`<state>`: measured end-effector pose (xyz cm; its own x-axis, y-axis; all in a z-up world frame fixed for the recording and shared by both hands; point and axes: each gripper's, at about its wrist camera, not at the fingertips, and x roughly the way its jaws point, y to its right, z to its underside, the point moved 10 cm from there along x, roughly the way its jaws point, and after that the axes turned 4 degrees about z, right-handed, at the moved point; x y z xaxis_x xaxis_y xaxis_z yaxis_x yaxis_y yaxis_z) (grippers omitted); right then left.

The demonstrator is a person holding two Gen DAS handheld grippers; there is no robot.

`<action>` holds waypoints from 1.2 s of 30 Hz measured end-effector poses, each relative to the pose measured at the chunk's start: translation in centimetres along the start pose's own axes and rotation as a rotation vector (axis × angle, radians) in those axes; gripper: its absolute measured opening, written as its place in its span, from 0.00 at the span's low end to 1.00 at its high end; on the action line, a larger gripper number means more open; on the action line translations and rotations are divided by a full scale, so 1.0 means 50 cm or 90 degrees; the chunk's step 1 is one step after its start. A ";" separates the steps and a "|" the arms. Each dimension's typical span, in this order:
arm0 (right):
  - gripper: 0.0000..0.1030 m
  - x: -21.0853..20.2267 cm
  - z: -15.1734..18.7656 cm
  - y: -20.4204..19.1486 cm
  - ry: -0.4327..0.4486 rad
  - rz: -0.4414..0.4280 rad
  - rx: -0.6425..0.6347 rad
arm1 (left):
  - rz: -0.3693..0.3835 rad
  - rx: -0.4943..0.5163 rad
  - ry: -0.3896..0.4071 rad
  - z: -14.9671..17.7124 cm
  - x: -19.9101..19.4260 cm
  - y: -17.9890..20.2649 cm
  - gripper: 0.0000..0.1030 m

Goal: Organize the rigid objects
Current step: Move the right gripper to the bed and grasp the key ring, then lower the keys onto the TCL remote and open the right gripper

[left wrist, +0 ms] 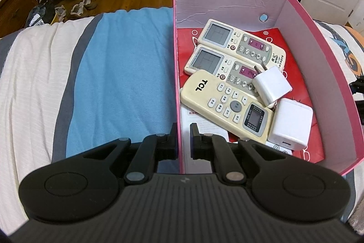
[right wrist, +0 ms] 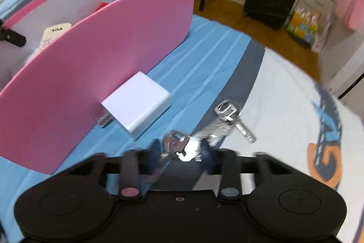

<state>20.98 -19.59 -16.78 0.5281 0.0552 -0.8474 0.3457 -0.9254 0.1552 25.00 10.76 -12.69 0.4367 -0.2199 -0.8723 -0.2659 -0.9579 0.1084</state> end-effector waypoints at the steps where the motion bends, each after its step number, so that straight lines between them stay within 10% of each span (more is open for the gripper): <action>1: 0.21 -0.003 0.000 0.002 -0.001 -0.001 0.005 | 0.000 0.000 0.000 0.000 0.000 0.000 0.06; 26: 0.09 -0.162 -0.071 0.051 0.135 -0.049 0.156 | -0.001 -0.008 -0.004 0.000 -0.001 0.004 0.06; 36: 0.09 -0.238 -0.173 -0.072 0.190 -0.258 0.229 | 0.006 -0.019 -0.005 -0.002 -0.001 -0.004 0.06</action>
<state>20.18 -13.68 -2.86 0.6217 0.4839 -0.6158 0.3093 -0.8741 -0.3746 25.11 10.95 -12.60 0.4279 -0.2277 -0.8747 -0.2448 -0.9608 0.1304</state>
